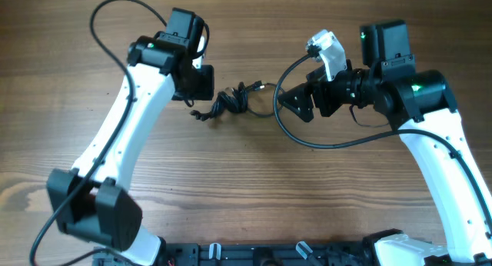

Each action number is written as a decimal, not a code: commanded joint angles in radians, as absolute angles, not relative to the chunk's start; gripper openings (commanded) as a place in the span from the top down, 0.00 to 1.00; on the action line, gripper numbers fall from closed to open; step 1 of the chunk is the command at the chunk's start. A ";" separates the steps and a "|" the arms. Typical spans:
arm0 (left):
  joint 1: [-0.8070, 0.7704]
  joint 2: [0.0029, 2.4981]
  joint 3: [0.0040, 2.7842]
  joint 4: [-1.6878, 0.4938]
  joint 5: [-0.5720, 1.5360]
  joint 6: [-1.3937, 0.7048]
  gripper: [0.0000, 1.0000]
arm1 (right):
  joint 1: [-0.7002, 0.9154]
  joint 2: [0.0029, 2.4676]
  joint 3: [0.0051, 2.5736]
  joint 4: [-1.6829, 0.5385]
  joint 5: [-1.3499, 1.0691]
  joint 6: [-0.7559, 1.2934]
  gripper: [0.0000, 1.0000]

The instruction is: Untangle cables

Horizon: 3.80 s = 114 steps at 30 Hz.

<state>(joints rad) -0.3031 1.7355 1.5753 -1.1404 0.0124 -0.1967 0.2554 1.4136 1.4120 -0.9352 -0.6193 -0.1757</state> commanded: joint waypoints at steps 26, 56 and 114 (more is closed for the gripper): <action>-0.301 1.778 1.192 -0.623 0.258 -0.269 0.96 | 0.255 1.419 1.432 -0.931 -0.600 -0.041 0.00; -0.142 1.696 1.195 -0.687 1.311 -0.124 0.96 | 0.056 1.467 1.406 -0.876 -0.787 0.236 0.03; -0.200 1.698 1.195 -0.633 1.132 0.037 0.96 | 0.226 1.636 1.400 -0.846 -0.654 0.266 0.44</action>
<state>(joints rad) -0.2039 1.7149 1.1957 -0.6323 1.1007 0.0399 0.2150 1.6016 1.3930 -0.8665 -0.6750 0.2367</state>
